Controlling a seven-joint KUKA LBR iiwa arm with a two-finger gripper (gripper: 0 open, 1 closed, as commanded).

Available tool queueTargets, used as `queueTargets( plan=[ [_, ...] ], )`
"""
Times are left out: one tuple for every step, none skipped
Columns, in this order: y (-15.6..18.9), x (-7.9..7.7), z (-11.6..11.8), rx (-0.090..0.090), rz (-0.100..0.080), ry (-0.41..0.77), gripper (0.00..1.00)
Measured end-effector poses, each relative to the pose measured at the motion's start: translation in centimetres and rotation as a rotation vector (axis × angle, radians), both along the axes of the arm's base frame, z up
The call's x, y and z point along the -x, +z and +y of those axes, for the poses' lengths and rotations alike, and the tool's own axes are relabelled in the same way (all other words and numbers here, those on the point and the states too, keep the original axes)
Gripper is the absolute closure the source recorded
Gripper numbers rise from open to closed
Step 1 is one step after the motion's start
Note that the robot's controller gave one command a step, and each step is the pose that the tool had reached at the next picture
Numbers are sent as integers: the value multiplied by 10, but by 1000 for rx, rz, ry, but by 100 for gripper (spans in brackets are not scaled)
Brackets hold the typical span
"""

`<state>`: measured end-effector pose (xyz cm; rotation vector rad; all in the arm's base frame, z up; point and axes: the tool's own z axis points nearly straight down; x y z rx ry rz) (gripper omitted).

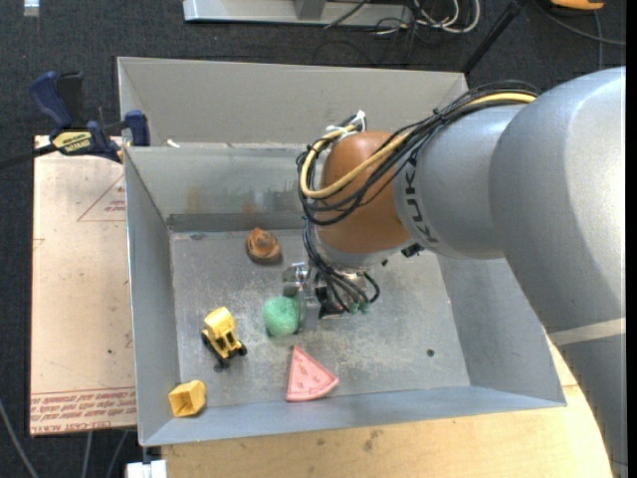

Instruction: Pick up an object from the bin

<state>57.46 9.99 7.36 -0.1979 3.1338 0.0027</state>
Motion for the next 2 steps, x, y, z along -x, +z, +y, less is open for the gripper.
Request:
queueTargets(
  plan=[
    [0,0,0,0,0,0,100],
    [148,-4,-46,1,-3,7,100]
  ],
)
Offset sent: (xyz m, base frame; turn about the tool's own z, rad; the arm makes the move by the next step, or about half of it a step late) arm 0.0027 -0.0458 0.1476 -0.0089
